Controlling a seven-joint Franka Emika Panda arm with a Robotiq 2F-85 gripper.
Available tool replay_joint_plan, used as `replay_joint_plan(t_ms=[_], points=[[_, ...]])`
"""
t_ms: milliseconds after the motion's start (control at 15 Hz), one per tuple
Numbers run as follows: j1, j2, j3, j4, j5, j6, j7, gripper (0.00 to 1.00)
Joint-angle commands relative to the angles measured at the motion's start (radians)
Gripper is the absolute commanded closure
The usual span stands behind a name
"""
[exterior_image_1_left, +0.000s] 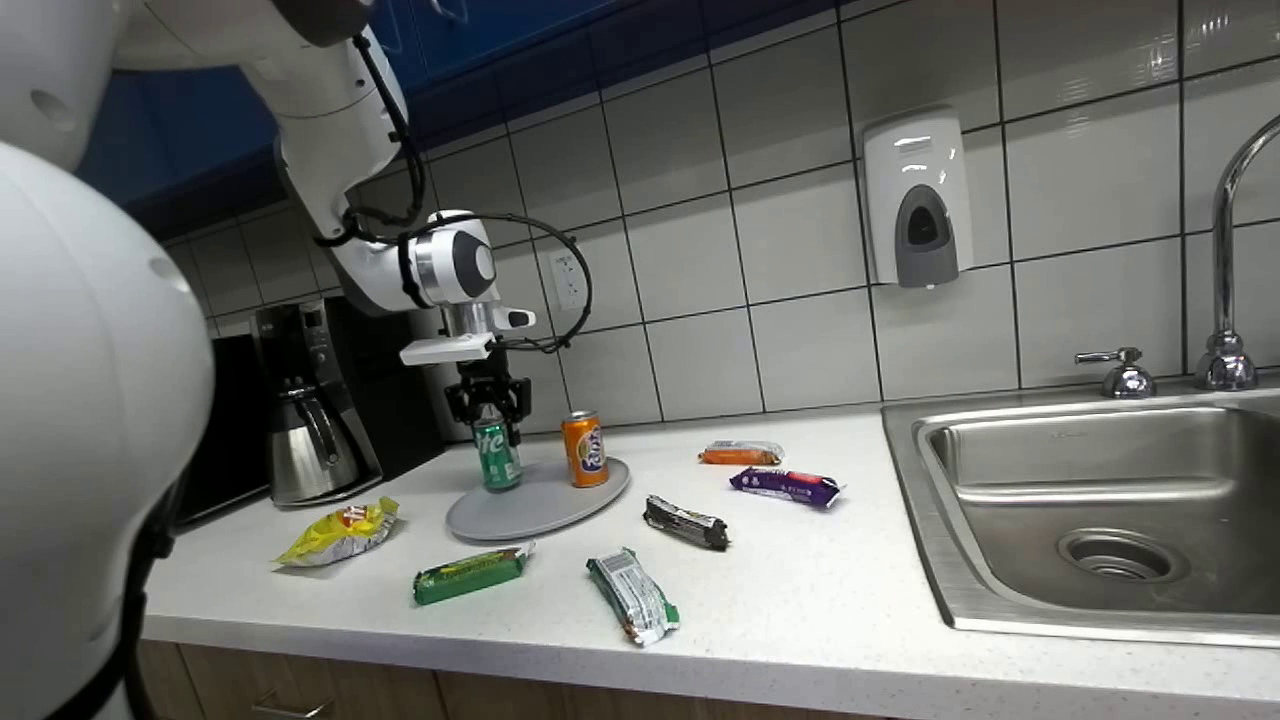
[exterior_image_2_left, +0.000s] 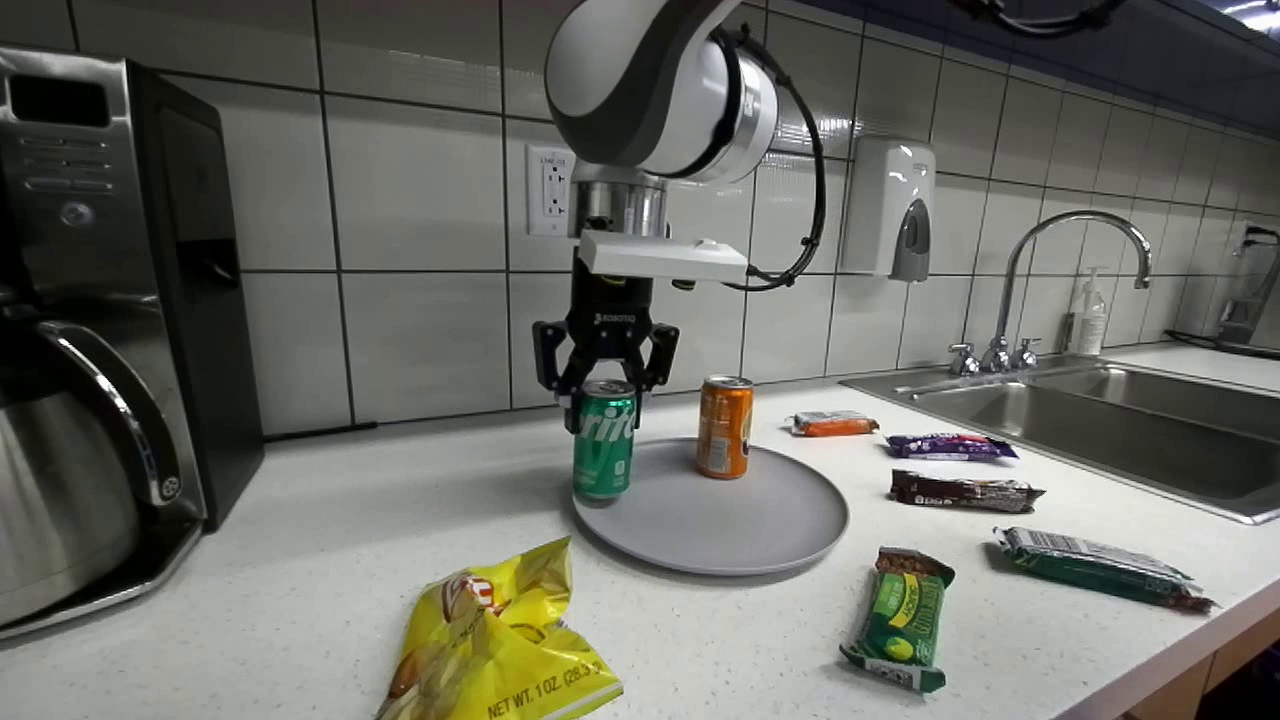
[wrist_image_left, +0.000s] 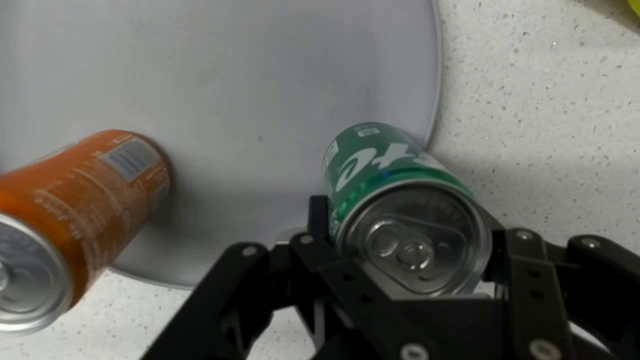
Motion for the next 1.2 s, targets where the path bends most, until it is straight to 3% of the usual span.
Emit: replay_joint_plan(t_ms=[0,1133], points=[[0.003,0.057,0.01,0.105,-0.005,-0.03,-0.038,0.62],[0.017,0.093,0.03,0.254,0.001,-0.096,-0.092,0.62]])
